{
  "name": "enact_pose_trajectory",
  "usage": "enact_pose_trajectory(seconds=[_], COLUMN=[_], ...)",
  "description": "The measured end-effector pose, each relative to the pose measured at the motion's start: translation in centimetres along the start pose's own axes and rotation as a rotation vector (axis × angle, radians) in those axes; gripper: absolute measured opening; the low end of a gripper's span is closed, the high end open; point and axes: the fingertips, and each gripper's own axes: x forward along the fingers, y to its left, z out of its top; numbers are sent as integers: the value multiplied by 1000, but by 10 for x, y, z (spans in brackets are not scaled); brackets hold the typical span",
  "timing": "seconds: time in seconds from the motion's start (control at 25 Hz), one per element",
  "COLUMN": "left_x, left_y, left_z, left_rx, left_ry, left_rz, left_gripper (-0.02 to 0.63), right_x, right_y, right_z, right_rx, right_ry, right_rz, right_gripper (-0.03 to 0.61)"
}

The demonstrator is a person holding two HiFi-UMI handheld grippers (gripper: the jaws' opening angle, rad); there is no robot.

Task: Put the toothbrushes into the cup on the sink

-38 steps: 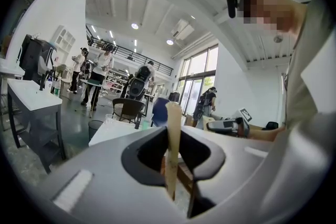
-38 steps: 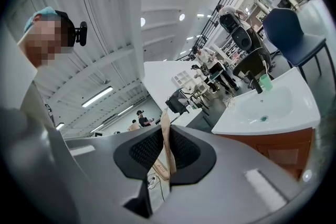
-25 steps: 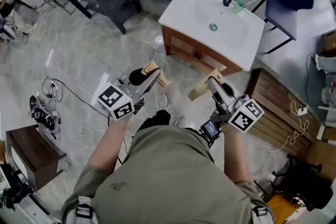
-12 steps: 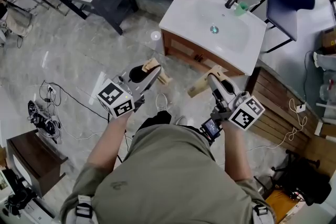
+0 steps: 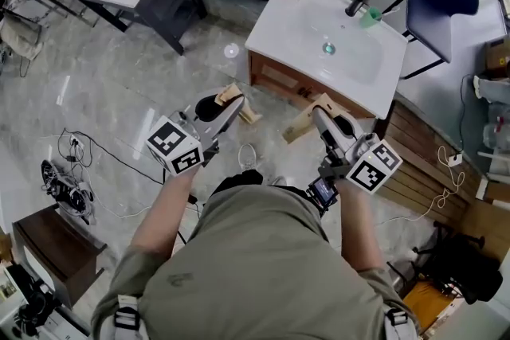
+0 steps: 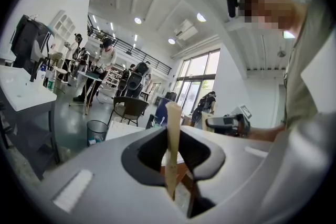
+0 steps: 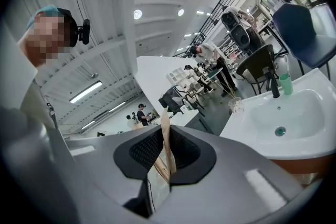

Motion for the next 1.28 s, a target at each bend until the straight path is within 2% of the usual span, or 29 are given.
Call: enact_pose_trajectory(seconds=[0.72,1.28], left_x=[-3,-10], left_y=[55,52], left_z=[16,17], left_rx=[1,4], left_ry=[-1,-5], left_rz=[-19,-10], left_gripper=[60,59], right_x=[62,62], right_y=[-6,-4], right_z=[8,6], right_rx=[-3,-4], right_ry=[-11,-15], right_rz=[-12,-5], right_gripper=[49,49])
